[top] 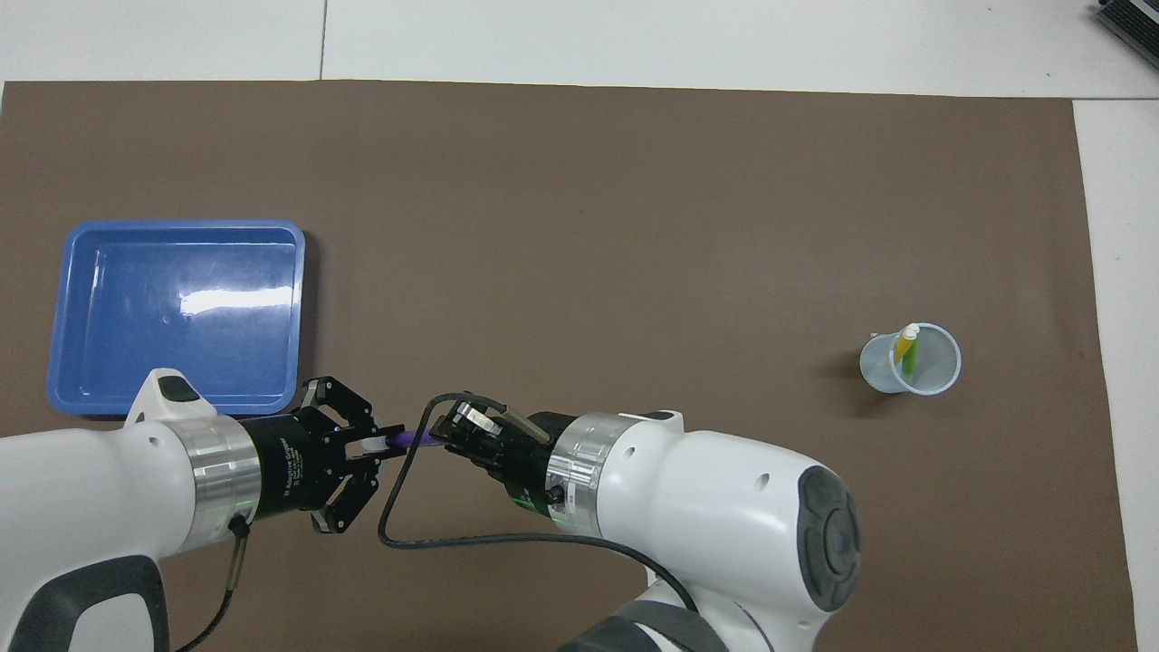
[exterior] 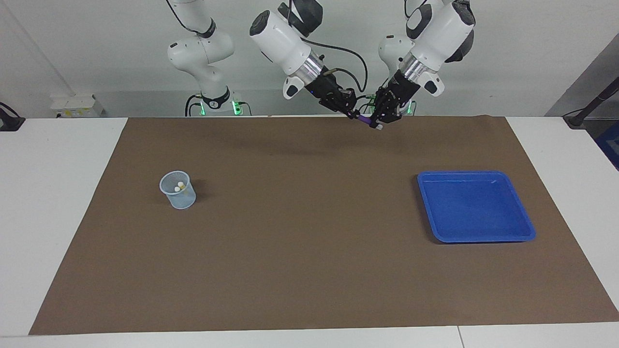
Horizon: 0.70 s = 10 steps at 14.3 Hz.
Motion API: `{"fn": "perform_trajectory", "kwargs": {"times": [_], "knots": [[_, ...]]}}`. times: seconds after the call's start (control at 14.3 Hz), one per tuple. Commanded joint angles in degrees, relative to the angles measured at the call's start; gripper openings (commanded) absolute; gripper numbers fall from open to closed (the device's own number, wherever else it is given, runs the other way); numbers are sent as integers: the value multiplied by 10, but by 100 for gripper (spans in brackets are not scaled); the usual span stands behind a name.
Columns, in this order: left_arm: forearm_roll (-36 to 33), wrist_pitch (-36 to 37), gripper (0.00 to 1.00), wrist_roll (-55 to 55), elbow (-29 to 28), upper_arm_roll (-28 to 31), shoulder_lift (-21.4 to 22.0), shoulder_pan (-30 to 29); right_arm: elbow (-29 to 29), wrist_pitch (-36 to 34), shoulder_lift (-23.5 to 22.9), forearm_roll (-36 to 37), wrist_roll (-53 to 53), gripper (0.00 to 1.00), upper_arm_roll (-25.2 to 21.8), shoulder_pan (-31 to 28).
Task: Transfer and insert pens with both arms
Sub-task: 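Grasp the purple pen with the right gripper and open the left gripper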
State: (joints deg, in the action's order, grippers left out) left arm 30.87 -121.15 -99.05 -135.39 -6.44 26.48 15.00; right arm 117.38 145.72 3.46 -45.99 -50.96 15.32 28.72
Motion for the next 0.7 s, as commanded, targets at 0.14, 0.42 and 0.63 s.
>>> {"fn": "perform_trajectory", "kwargs": {"times": [0.14, 0.42, 0.63], "knots": [[8, 5, 100, 37, -16, 2, 22, 6, 11, 2, 8, -11, 17, 0, 0, -10], [8, 12, 100, 77, -16, 3, 22, 6, -2, -95, 7, 1, 124, 0, -4, -65], [7, 44, 100, 169, -15, 7, 22, -10, -19, -177, 8, 39, 204, 0, -4, -121]]}}
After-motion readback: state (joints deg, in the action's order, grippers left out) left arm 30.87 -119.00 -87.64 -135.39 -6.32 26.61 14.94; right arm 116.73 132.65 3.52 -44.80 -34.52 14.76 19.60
